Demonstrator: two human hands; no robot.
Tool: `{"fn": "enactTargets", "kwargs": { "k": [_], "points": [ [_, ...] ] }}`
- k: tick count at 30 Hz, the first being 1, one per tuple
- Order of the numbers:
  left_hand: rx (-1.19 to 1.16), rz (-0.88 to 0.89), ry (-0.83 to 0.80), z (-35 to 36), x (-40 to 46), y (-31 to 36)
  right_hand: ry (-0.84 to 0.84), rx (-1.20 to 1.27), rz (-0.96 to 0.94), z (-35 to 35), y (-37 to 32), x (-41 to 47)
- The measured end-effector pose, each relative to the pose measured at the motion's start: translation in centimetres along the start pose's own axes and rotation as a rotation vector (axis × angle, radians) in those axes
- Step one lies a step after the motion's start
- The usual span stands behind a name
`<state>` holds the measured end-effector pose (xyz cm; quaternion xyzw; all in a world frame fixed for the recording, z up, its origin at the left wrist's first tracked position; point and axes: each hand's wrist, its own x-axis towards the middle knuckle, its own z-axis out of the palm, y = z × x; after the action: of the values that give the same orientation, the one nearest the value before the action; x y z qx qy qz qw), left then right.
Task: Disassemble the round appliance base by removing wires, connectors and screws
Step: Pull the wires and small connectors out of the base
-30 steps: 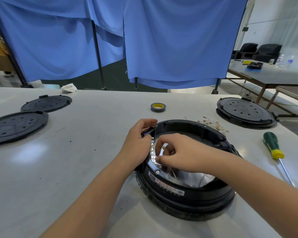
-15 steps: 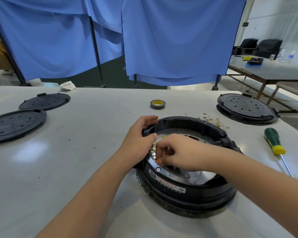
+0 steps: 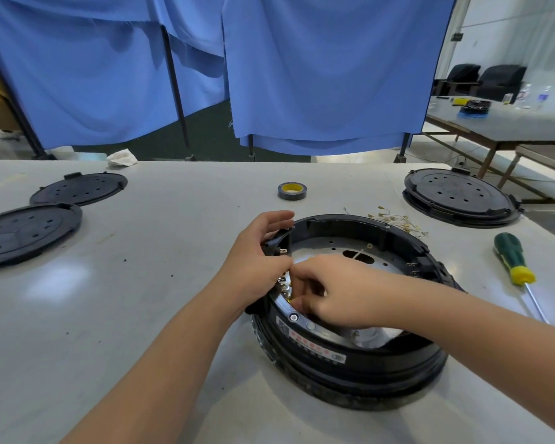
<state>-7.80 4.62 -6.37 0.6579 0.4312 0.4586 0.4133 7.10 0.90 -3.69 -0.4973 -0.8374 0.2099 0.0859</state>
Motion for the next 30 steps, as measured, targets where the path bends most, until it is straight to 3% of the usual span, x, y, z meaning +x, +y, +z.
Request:
{"fn": "enactTargets", "kwargs": {
  "k": [10, 23, 30],
  "points": [
    [0.012, -0.008, 0.013, 0.1, -0.1, 0.2, -0.026, 0.074, 0.076, -1.1, 1.6, -1.0],
    [0.037, -0.057, 0.014, -0.1, -0.4, 0.3, 0.307, 0.337, 0.012, -4.6, 0.0, -1.3],
    [0.003, -0.082, 0.027, 0.0, -0.5, 0.4, 0.362, 0.541, -0.022, -7.6, -1.4, -2.0]
  ]
}}
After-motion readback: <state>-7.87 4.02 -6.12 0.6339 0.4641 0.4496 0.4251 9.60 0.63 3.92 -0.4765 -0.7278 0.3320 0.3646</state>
